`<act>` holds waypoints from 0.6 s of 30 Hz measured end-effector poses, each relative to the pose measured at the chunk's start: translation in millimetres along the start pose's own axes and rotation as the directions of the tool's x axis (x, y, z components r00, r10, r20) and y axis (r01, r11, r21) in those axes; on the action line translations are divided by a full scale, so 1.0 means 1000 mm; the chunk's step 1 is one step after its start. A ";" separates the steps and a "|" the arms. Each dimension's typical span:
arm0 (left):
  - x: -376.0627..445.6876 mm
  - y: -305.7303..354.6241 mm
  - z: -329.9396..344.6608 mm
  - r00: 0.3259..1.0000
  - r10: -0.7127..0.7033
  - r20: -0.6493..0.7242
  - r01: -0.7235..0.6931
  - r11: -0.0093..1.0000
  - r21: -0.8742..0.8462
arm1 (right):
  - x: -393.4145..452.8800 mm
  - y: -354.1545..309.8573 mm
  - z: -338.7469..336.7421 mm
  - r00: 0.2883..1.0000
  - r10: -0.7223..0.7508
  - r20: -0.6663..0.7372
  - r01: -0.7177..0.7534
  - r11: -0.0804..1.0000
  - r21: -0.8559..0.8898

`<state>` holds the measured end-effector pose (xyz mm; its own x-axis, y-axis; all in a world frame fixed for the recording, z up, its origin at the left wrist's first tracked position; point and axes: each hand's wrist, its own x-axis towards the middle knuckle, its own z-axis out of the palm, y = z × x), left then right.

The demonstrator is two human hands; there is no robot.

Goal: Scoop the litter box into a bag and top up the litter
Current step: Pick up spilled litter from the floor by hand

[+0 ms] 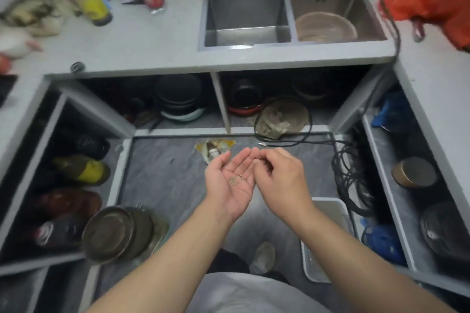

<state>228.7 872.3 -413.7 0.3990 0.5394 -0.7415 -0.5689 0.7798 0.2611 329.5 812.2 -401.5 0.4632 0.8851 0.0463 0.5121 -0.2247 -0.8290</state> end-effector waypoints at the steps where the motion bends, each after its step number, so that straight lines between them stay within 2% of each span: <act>1: -0.007 0.006 -0.010 1.000 0.026 -0.014 -0.026 0.999 -0.030 | -0.003 -0.006 0.008 0.999 -0.032 0.031 0.032 0.999 -0.005; 5: -0.037 0.028 -0.058 0.991 0.117 -0.069 -0.127 0.979 -0.160 | -0.021 -0.033 0.046 0.970 -0.159 0.183 0.165 0.986 -0.016; 8: -0.063 0.045 -0.102 0.976 0.183 -0.122 -0.209 0.943 -0.259 | -0.042 -0.053 0.081 0.920 -0.249 0.303 0.266 0.964 -0.016; 11: -0.093 0.060 -0.155 0.952 0.242 -0.188 -0.295 0.891 -0.345 | -0.071 -0.078 0.124 0.848 -0.322 0.421 0.360 0.933 -0.013; 18: -0.174 0.081 -0.292 0.895 0.329 -0.301 -0.440 0.760 -0.479 | -0.174 -0.139 0.219 0.660 -0.455 0.598 0.539 0.841 0.045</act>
<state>-96.8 748.6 -444.3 -0.0459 0.6436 -0.7640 -0.9521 0.2032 0.2285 19.8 778.6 -416.2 -0.3600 0.9300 0.0746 0.6475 0.3066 -0.6976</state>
